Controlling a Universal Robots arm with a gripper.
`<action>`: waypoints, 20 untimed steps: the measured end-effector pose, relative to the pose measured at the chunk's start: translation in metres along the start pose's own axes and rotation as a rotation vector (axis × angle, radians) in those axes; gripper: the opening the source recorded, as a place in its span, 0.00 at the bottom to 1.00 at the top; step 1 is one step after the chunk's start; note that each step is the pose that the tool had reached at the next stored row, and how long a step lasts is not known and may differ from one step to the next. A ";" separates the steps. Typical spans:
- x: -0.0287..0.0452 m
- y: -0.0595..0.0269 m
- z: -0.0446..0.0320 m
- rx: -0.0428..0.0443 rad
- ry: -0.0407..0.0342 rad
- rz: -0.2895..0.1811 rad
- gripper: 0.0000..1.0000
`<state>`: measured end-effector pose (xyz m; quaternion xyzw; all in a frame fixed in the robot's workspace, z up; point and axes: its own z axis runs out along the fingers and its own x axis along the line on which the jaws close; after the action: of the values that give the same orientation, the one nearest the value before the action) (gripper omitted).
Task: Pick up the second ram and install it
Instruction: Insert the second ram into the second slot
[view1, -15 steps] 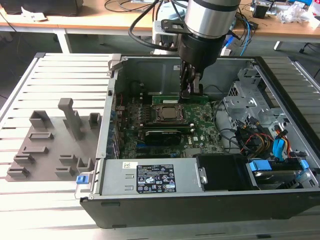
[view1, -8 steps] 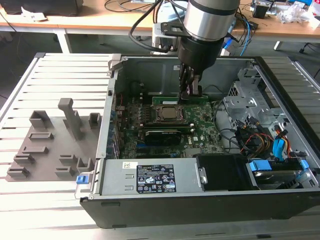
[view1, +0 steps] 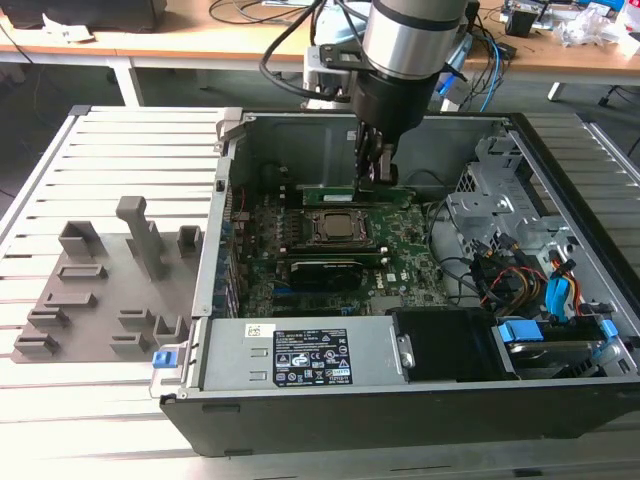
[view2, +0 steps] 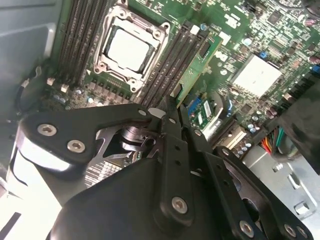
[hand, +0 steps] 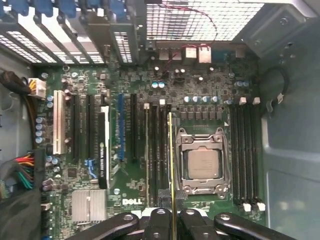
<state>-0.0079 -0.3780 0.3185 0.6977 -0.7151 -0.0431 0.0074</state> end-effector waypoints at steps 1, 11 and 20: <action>-0.0047 0.0000 0.0014 0.0001 0.0000 0.000 0.14; -0.0093 -0.0008 0.0148 0.0000 0.0001 0.000 0.14; -0.0133 -0.0013 0.0233 0.0001 -0.0002 0.000 0.14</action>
<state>-0.0079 -0.3635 0.2959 0.6976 -0.7151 -0.0431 0.0073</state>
